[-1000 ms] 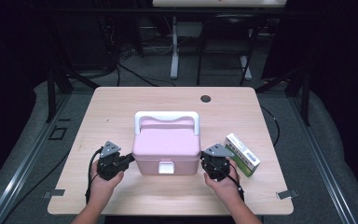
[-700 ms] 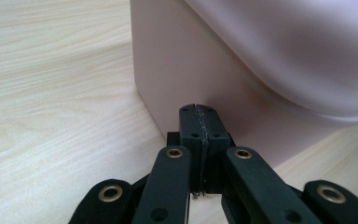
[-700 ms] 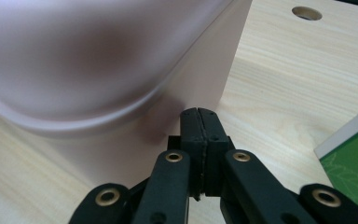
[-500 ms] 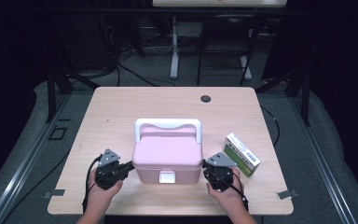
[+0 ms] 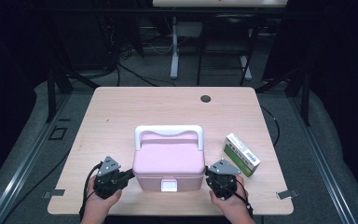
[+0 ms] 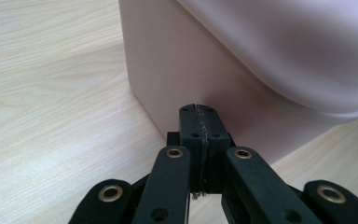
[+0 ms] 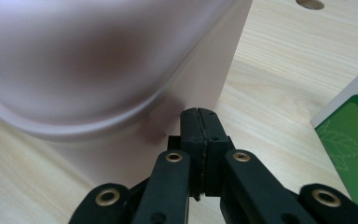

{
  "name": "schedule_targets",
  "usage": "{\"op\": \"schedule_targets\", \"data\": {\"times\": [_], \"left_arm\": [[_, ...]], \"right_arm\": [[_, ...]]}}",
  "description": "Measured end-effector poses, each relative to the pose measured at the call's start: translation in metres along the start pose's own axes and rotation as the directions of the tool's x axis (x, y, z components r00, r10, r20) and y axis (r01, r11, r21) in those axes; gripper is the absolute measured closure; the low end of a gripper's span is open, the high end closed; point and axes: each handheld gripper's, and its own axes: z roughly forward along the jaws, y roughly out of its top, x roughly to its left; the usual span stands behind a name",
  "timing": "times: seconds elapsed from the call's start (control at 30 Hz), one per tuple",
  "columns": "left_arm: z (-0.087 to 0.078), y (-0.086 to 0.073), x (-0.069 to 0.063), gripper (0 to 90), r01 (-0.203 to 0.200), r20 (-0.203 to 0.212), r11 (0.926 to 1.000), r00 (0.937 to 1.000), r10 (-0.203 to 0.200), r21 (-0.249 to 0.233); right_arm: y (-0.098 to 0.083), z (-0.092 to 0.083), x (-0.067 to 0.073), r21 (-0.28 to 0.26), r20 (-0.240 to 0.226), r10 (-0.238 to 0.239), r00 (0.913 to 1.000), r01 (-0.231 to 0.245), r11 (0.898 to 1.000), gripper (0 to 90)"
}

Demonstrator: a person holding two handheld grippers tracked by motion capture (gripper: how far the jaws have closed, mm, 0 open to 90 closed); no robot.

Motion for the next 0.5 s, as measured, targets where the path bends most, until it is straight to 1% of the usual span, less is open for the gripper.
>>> {"op": "schedule_targets", "data": {"times": [0.03,0.07,0.13,0.2,0.23,0.3,0.33,0.5], "left_arm": [[-0.001,0.000,0.000,89.9,-0.005,0.006,1.0000,1.0000,0.005,0.007],[-0.001,-0.001,-0.001,90.0,0.004,0.005,1.0000,1.0000,-0.004,-0.001],[-0.003,-0.002,-0.002,89.9,-0.004,0.010,1.0000,0.9999,0.004,0.003],[-0.004,-0.003,-0.003,90.0,0.001,0.013,1.0000,0.9999,-0.001,0.001],[-0.005,-0.004,-0.003,89.9,-0.009,0.016,0.9999,0.9998,0.009,0.005],[-0.007,-0.005,-0.005,89.9,-0.004,0.021,1.0000,0.9998,0.004,0.007],[-0.008,-0.006,-0.006,89.9,-0.014,0.021,0.9999,0.9997,0.014,0.009],[-0.010,-0.008,-0.008,90.0,-0.013,0.027,0.9998,0.9996,0.012,0.014]], "right_arm": [[-0.001,-0.001,0.000,0.002,0.000,0.000,1.0000,0.000,1.000,90.0],[-0.001,-0.002,0.001,0.002,-0.001,-0.006,1.0000,0.006,1.000,90.0],[-0.003,-0.006,0.002,0.005,-0.003,-0.008,1.0000,0.008,1.000,90.0],[-0.004,-0.007,0.003,0.006,-0.006,-0.006,1.0000,0.006,1.000,90.0],[-0.006,-0.011,0.004,0.010,-0.012,-0.007,0.9999,0.007,1.000,90.0],[-0.008,-0.014,0.005,0.014,-0.016,-0.005,0.9999,0.005,1.000,90.0],[-0.009,-0.015,0.006,0.011,-0.018,-0.006,0.9998,0.006,1.000,90.0],[-0.013,-0.022,0.008,0.016,-0.029,-0.011,0.9995,0.011,1.000,90.0]]}}
